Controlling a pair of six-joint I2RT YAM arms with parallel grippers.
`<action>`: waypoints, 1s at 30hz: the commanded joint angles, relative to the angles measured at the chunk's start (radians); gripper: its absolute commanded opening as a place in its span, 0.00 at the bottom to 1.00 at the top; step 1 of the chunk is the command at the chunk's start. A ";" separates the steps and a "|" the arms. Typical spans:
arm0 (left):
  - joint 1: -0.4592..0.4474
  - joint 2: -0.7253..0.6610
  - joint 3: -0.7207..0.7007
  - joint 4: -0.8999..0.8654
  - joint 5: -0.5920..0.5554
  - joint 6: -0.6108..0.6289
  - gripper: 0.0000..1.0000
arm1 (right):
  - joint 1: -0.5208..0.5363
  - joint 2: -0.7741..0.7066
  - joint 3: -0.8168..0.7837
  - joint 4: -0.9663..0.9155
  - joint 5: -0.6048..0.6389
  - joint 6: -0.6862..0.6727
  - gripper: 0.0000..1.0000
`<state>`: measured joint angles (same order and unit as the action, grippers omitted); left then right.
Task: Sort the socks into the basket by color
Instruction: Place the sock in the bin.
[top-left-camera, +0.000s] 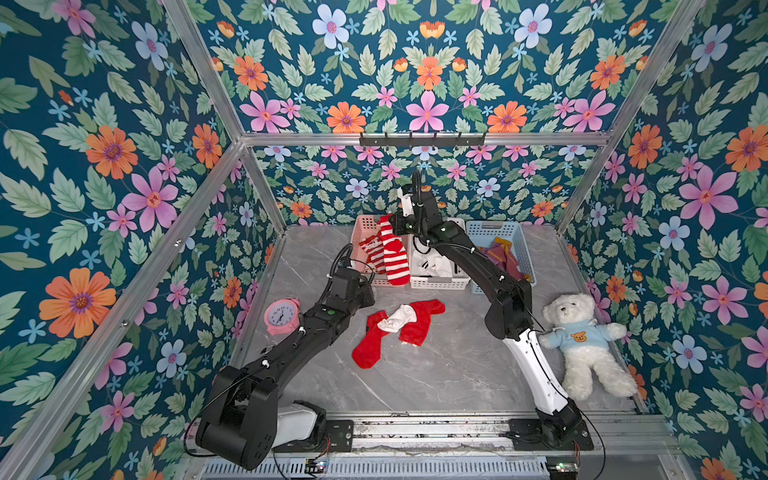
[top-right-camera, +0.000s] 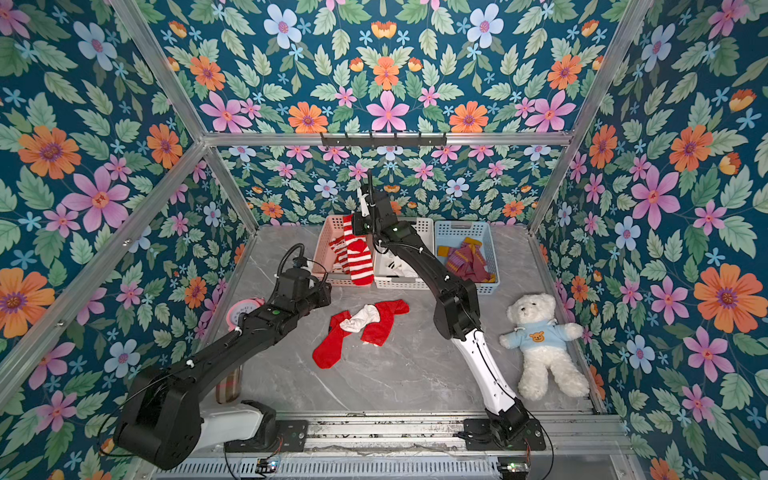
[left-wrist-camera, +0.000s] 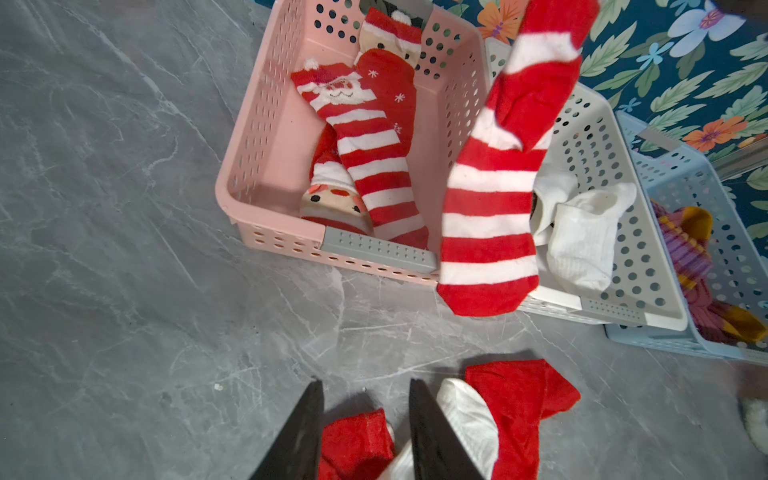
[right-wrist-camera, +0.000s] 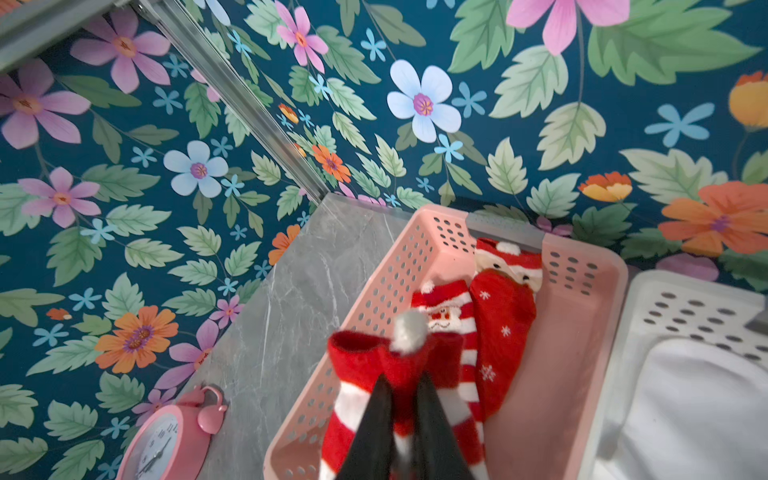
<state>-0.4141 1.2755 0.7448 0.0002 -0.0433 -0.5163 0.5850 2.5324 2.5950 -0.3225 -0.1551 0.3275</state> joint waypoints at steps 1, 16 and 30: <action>-0.002 -0.008 -0.003 -0.003 -0.009 -0.012 0.38 | -0.015 0.025 0.021 0.085 -0.054 0.049 0.15; -0.002 0.019 0.003 0.001 -0.006 -0.011 0.38 | -0.035 0.115 0.021 0.146 -0.081 0.129 0.25; -0.002 0.031 0.010 0.017 -0.008 -0.010 0.38 | -0.040 -0.070 -0.226 0.185 -0.086 0.093 0.54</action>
<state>-0.4171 1.3048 0.7486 0.0048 -0.0425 -0.5232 0.5453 2.5523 2.4332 -0.1940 -0.2317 0.4404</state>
